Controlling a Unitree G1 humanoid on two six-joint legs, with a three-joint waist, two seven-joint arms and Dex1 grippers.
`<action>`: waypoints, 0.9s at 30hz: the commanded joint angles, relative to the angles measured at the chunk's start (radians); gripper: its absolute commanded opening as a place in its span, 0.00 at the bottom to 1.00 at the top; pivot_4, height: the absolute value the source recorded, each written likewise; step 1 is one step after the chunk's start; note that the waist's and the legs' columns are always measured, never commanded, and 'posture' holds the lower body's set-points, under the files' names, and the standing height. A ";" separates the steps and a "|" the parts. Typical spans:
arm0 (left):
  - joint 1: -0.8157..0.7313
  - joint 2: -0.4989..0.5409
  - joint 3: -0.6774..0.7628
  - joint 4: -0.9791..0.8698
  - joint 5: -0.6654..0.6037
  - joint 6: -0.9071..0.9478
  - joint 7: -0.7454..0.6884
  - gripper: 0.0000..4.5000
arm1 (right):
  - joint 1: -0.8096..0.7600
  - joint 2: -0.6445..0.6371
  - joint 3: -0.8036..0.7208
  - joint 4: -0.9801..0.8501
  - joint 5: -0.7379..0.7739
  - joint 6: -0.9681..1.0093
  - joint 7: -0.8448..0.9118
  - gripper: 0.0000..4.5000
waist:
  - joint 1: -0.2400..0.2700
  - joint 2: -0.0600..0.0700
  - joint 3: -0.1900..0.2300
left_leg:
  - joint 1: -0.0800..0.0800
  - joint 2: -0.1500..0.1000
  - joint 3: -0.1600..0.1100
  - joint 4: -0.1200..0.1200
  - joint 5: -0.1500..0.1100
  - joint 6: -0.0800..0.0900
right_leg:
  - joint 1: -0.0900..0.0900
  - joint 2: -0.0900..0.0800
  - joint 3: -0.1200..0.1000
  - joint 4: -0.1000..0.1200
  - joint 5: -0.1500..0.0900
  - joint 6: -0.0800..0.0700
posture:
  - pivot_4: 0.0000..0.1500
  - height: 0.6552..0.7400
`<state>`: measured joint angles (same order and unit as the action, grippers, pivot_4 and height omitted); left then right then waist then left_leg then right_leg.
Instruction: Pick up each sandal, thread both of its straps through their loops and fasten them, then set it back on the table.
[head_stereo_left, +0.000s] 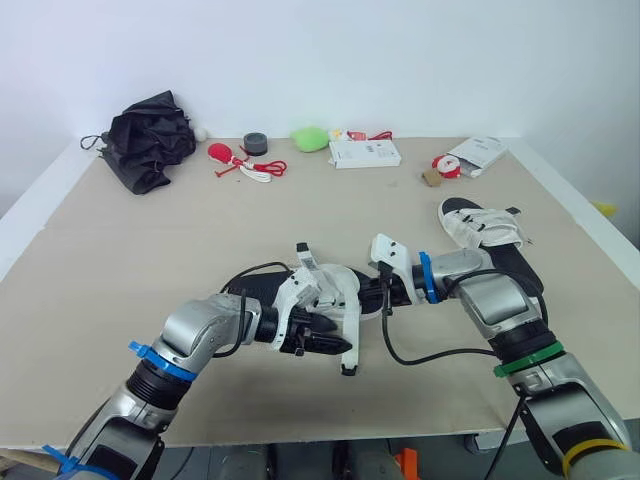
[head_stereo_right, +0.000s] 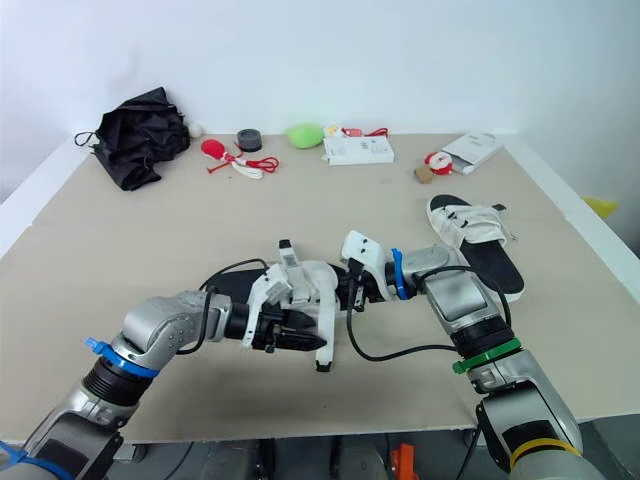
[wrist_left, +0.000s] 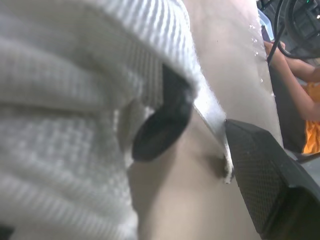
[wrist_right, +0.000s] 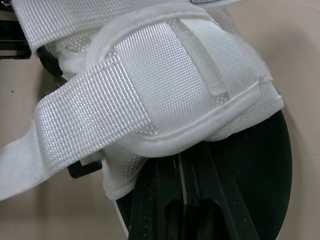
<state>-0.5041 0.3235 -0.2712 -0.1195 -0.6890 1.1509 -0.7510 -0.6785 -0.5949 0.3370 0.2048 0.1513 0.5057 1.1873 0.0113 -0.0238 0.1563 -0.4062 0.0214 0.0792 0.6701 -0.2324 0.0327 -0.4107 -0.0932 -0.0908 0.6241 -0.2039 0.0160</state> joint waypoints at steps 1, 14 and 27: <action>-0.013 -0.060 0.080 -0.049 -0.101 0.121 0.046 0.68 | 0.015 0.000 0.030 0.038 -0.037 0.015 -0.002 0.00 | 0.000 0.000 0.000 | 0.000 0.000 0.000 0.001 0.001 0.001 | 0.000 -0.001 -0.001 0.000 0.002 0.003 | 1.00 1.00; -0.014 0.048 0.057 -0.160 -0.110 0.163 0.032 0.68 | 0.012 0.002 0.027 0.056 -0.046 0.007 0.011 0.00 | -0.003 -0.001 0.000 | -0.001 0.001 -0.001 -0.003 0.003 -0.002 | 0.000 0.003 -0.004 0.005 -0.003 -0.005 | 1.00 1.00; -0.044 0.136 0.019 0.025 0.120 -0.163 0.020 0.68 | 0.023 -0.003 0.023 0.046 -0.046 0.009 0.014 0.00 | -0.001 -0.001 0.000 | -0.001 0.002 -0.001 -0.003 0.001 -0.005 | -0.003 0.001 -0.006 0.004 -0.003 -0.005 | 1.00 1.00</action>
<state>-0.5263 0.4557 -0.2913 -0.1075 -0.6017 0.9979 -0.7682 -0.6893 -0.5871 0.3175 0.2223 0.1446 0.4915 1.2022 0.0107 -0.0245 0.1567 -0.4072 0.0232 0.0784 0.6671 -0.2310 0.0281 -0.4153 -0.0928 -0.0969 0.6284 -0.2067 0.0112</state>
